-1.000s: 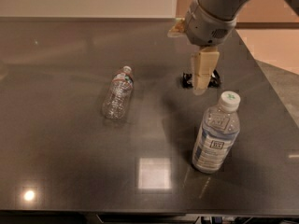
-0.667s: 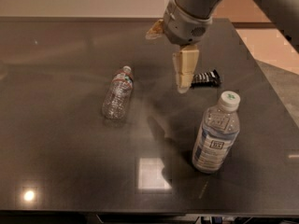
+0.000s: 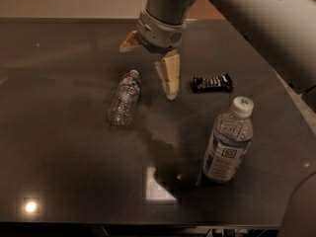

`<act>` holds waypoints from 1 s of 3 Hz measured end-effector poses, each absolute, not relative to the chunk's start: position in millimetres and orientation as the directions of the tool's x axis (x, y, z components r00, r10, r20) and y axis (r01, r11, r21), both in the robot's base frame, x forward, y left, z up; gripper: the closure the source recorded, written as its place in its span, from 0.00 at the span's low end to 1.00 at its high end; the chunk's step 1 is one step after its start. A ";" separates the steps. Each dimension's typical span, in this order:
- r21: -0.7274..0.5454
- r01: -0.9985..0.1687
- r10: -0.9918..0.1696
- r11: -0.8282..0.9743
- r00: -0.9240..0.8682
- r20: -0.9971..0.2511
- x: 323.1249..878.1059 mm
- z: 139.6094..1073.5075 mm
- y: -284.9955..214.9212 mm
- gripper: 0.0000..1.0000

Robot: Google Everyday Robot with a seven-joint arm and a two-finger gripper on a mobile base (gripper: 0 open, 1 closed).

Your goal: Move water bottle near rxbar chocolate

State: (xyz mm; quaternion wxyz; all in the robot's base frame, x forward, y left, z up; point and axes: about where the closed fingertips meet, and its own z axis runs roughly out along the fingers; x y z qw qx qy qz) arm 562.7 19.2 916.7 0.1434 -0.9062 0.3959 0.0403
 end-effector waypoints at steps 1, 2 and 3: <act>-0.214 -0.638 -0.620 -0.740 0.770 -0.149 566.5 899.4 33.8 0.00; -0.198 -0.533 -0.516 -0.823 0.846 -0.134 569.5 886.8 45.3 0.00; -0.180 -0.434 -0.415 -0.883 0.900 -0.137 566.4 876.7 54.8 0.00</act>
Offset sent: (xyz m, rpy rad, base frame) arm 0.0021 0.0274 -0.0430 -0.1131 0.0068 0.4322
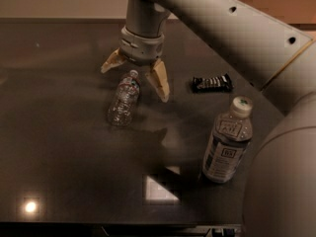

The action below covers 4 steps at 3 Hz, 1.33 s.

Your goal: Move water bottle near rxbar chocolate

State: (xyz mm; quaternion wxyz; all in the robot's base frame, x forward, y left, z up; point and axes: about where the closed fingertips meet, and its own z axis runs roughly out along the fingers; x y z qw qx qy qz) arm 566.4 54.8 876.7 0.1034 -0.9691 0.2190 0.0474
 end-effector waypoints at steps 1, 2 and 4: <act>-0.156 -0.354 -0.336 -0.922 0.933 -0.131 562.3 867.2 62.0 0.00; -0.143 -0.303 -0.287 -0.942 0.950 -0.125 559.1 859.1 63.8 0.00; -0.120 -0.239 -0.228 -0.964 0.968 -0.102 553.5 846.2 60.1 0.27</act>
Offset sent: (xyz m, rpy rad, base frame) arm -0.0257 -0.0065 -0.0253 -0.1109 0.0546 0.2215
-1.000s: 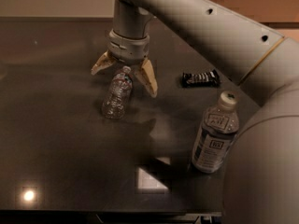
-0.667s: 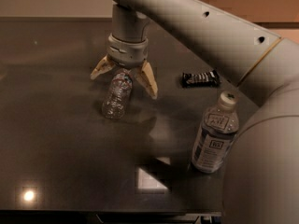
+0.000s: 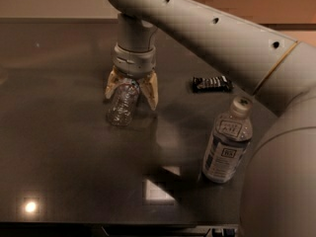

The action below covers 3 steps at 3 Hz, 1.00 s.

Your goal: Move water bottle near rxbar chocolate

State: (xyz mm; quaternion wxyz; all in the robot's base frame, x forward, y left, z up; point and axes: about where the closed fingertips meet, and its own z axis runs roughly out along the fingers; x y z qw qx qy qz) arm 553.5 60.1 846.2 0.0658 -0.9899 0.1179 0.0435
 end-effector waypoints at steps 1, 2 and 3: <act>-0.101 -0.208 -0.200 -0.973 0.976 -0.087 552.5 844.1 57.7 0.49; -0.084 -0.183 -0.177 -0.980 0.982 -0.067 552.0 845.4 54.9 0.73; -0.081 -0.194 -0.192 -0.978 0.981 -0.037 557.8 856.2 50.6 0.97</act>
Offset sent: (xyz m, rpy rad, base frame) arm -0.0129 -0.0210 0.0044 -0.1103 -0.0061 0.0921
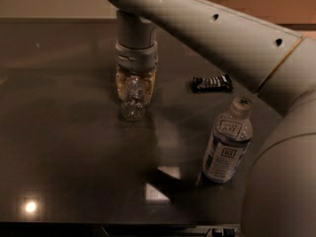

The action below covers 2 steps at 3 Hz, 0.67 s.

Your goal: Move water bottle near rxbar chocolate

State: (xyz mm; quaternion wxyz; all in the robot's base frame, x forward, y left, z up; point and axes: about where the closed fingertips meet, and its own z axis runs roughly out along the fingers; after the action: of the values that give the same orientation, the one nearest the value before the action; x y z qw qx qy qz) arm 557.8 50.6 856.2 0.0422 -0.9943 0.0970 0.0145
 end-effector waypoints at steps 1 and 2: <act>-0.076 -0.238 -0.238 -0.968 0.971 -0.002 569.2 865.0 41.8 1.00; -0.073 -0.310 -0.313 -0.948 0.949 0.037 593.6 871.1 28.2 1.00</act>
Offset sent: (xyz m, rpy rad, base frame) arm 0.0548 -0.0536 0.0264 -0.0884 -0.0741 -0.2271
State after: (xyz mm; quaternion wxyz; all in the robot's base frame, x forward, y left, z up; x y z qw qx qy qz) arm 593.6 28.2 871.1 0.0333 -0.9866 0.1578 -0.0243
